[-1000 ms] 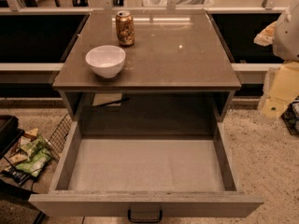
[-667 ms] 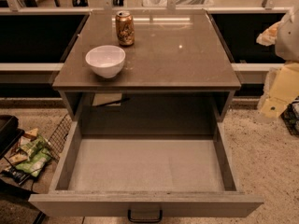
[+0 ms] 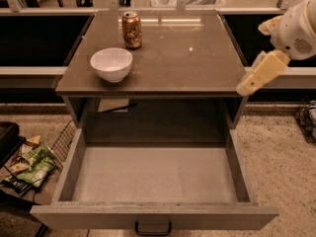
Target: Place orange can into top drawer
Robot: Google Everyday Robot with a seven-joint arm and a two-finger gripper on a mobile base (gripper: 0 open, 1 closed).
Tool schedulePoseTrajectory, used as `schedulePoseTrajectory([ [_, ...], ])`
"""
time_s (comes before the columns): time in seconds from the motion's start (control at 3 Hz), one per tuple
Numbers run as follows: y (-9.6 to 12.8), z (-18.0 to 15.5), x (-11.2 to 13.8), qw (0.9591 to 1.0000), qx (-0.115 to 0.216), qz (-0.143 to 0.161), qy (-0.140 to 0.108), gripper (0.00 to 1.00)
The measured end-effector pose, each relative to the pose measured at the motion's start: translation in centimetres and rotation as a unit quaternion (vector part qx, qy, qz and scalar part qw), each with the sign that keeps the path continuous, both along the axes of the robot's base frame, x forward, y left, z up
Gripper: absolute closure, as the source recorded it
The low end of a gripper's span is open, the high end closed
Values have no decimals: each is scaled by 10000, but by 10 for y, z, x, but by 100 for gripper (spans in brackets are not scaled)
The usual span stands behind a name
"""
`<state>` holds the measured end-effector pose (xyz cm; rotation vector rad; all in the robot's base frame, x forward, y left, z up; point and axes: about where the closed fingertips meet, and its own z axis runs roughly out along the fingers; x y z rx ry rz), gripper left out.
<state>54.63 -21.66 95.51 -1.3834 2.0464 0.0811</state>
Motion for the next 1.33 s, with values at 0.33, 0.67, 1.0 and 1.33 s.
schedulePoseTrajectory([
  [0.33, 8, 9, 74, 9903, 1113, -246, -791, 0],
  [0.67, 17, 19, 111, 9755, 1765, -378, -1261, 0],
  [1.0, 17, 19, 111, 9754, 1766, -377, -1261, 0],
  [1.33, 37, 6, 151, 9697, 2122, -359, -1157, 0],
])
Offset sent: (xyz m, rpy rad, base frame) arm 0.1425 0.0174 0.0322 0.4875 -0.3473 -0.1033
